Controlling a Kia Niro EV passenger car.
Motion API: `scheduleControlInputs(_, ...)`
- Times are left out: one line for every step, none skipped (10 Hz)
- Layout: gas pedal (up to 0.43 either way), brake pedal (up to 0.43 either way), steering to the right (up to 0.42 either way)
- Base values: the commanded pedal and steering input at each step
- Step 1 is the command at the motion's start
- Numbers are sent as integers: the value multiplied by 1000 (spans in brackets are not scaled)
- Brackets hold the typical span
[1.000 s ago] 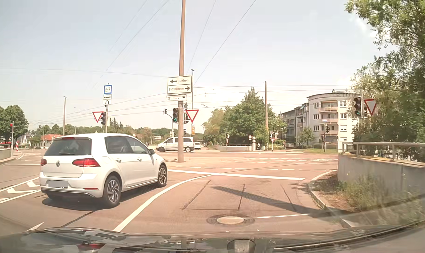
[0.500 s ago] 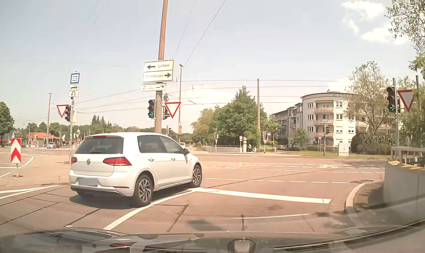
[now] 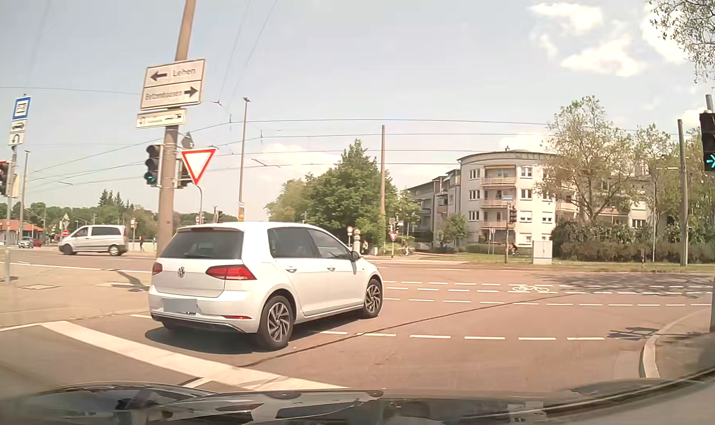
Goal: Follow the waypoints while adhering to traffic rules and regulations
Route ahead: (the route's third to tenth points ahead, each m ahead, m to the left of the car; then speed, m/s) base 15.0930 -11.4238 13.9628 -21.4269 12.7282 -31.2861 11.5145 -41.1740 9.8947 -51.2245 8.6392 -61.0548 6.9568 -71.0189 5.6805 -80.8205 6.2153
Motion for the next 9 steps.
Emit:
scheduleControlInputs(0,0,266)
scheduleControlInputs(0,0,284)
scheduleControlInputs(20,0,292)
scheduleControlInputs(28,0,302)
scheduleControlInputs(47,0,311)
scheduleControlInputs(59,0,319)
scheduleControlInputs(59,0,326)
scheduleControlInputs(59,0,333)
scheduleControlInputs(59,0,336)
